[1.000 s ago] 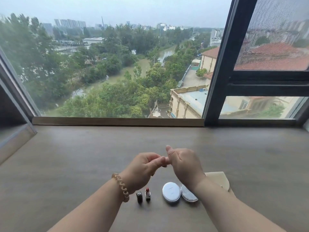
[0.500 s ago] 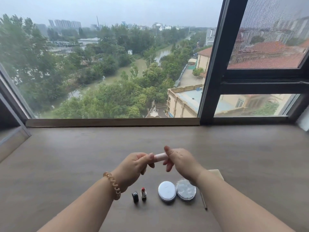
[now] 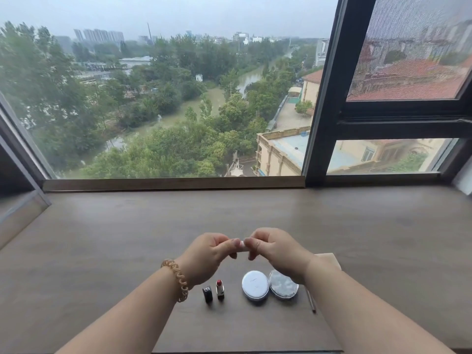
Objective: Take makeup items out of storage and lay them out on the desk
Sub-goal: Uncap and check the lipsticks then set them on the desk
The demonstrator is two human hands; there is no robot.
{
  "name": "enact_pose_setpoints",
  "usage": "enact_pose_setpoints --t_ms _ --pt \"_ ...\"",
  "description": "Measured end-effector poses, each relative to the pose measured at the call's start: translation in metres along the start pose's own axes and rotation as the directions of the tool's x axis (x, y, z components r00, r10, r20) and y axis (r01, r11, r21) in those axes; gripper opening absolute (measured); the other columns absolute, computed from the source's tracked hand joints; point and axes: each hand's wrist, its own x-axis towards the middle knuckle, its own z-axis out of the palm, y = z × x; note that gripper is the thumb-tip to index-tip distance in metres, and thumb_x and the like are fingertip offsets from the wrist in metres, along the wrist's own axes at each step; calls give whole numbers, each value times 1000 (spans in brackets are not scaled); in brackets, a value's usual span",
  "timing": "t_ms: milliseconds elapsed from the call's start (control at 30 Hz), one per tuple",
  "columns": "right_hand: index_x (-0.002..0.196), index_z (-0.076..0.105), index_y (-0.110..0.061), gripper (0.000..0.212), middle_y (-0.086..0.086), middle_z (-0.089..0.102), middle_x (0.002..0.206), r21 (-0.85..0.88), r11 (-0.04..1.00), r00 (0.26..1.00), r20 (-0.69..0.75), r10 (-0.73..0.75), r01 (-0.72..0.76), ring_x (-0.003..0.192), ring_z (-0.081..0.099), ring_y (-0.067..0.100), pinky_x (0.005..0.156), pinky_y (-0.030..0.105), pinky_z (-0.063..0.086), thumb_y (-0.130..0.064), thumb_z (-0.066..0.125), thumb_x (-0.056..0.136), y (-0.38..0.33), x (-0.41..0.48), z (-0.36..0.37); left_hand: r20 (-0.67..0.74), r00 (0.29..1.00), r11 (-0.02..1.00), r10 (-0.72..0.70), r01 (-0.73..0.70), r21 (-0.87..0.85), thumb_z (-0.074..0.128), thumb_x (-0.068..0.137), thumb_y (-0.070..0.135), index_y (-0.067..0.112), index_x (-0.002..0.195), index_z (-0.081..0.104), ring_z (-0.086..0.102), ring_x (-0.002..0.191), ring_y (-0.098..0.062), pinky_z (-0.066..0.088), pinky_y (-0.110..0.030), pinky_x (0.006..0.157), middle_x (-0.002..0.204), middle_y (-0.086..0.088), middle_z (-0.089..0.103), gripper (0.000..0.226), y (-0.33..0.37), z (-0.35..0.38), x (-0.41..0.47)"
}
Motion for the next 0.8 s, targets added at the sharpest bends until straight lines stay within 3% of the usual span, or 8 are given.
enact_pose_setpoints --t_ms 33,100,233,367,500,600,700,800 --pt "85 62 -15 10 3 61 76 25 1000 1000 -7 -16 16 72 54 14 71 30 43 -23 67 84 1 -1 0 -1 1000 1000 -6 6 -3 55 74 60 17 68 68 38 54 -11 31 -23 53 56 2 42 45 0 -1 0" --pt "93 57 -24 20 4 61 85 -10 999 999 5 -42 42 75 57 14 71 25 46 -26 72 80 2 -2 -1 7 1000 1000 -4 4 17 59 82 54 20 65 65 35 54 -12 30 -25 53 53 6 39 38 -2 -1 0" --pt "77 58 -25 24 5 66 79 -175 983 998 21 -53 56 75 60 20 70 30 46 -37 47 95 -3 -2 -2 -39 996 967 84 -72 243 58 79 57 39 67 59 44 64 -6 38 -29 66 53 17 49 21 -3 0 -2" --pt "81 53 -27 15 -3 58 79 -171 981 994 -30 -101 95 64 48 6 57 14 38 -24 67 84 -1 -2 -2 -93 983 930 158 -117 348 61 84 45 36 79 61 48 67 2 37 -33 84 59 16 54 10 6 -1 -6" --pt "94 58 -24 18 1 62 88 -144 987 997 -15 -79 76 73 53 10 66 22 43 -32 68 82 5 0 -3 -105 979 931 176 -130 342 62 84 46 43 72 57 50 66 2 38 -33 83 58 17 55 13 6 -5 -7" --pt "83 63 -18 9 0 64 79 -138 986 996 6 -90 90 71 52 12 68 28 42 -27 65 86 7 0 -3 -101 978 928 183 -138 346 60 85 47 39 76 59 49 65 1 37 -32 81 58 16 54 12 5 -7 -6" --pt "76 59 -29 17 -5 66 79 -231 961 982 -73 -173 152 75 59 10 73 28 48 -21 74 77 8 2 -1 -91 988 938 123 -85 337 55 83 56 30 75 62 45 61 -3 33 -30 73 55 14 50 28 1 -6 -5" --pt "77 62 -34 15 -15 66 80 -349 915 960 -113 -255 202 82 59 5 78 31 48 -31 76 71 10 5 1 -93 994 966 52 -27 259 51 78 68 26 70 62 42 56 -7 31 -31 68 48 16 45 44 -6 -6 -2"
